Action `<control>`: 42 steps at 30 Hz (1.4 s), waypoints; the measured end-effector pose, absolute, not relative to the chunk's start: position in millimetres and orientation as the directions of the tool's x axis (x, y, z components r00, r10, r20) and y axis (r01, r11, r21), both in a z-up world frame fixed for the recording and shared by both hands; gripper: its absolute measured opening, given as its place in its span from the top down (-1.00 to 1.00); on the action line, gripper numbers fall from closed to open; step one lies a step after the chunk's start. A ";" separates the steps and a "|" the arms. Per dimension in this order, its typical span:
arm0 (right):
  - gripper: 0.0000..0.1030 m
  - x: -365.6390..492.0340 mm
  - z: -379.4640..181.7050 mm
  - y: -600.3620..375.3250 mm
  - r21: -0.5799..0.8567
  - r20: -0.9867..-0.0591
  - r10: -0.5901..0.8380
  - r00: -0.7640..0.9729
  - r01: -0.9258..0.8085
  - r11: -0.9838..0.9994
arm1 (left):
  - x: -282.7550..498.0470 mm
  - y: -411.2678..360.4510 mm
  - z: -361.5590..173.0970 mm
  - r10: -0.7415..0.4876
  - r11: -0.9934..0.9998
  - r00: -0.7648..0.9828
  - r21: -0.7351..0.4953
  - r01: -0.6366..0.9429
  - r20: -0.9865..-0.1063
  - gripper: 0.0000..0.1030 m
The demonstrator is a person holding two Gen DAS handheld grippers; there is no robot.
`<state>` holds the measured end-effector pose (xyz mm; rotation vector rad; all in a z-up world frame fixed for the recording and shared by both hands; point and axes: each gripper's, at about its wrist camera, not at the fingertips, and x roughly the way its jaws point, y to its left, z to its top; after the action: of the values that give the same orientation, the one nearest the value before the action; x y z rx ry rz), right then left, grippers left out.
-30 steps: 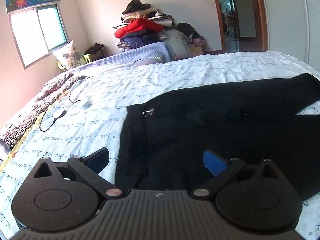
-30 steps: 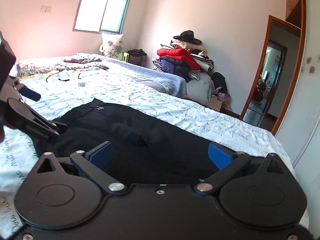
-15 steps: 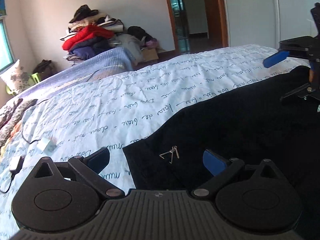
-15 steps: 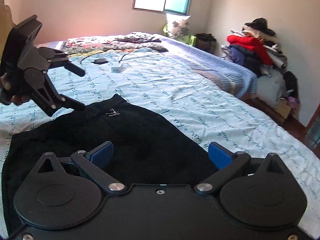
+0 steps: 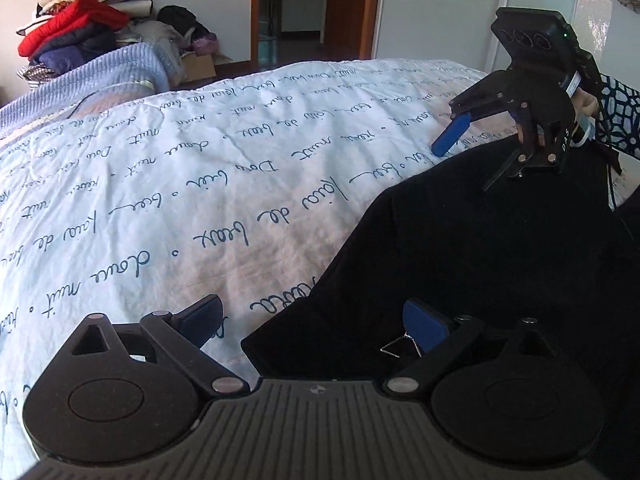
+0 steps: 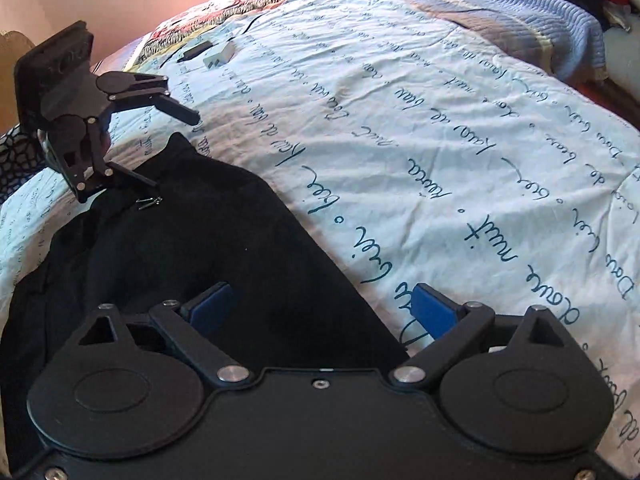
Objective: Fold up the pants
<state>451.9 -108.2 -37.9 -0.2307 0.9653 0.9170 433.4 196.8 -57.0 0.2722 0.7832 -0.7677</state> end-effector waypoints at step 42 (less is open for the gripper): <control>0.91 113.9 -1.7 -69.3 -0.579 -0.539 0.385 0.749 -0.662 0.476 | 153.5 192.2 20.2 -0.342 0.857 0.760 0.149 0.493 -0.552 0.82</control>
<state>113.9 -69.3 -1.7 -0.8592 0.3588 0.6568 153.5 192.2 20.2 0.2954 0.5391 -0.4614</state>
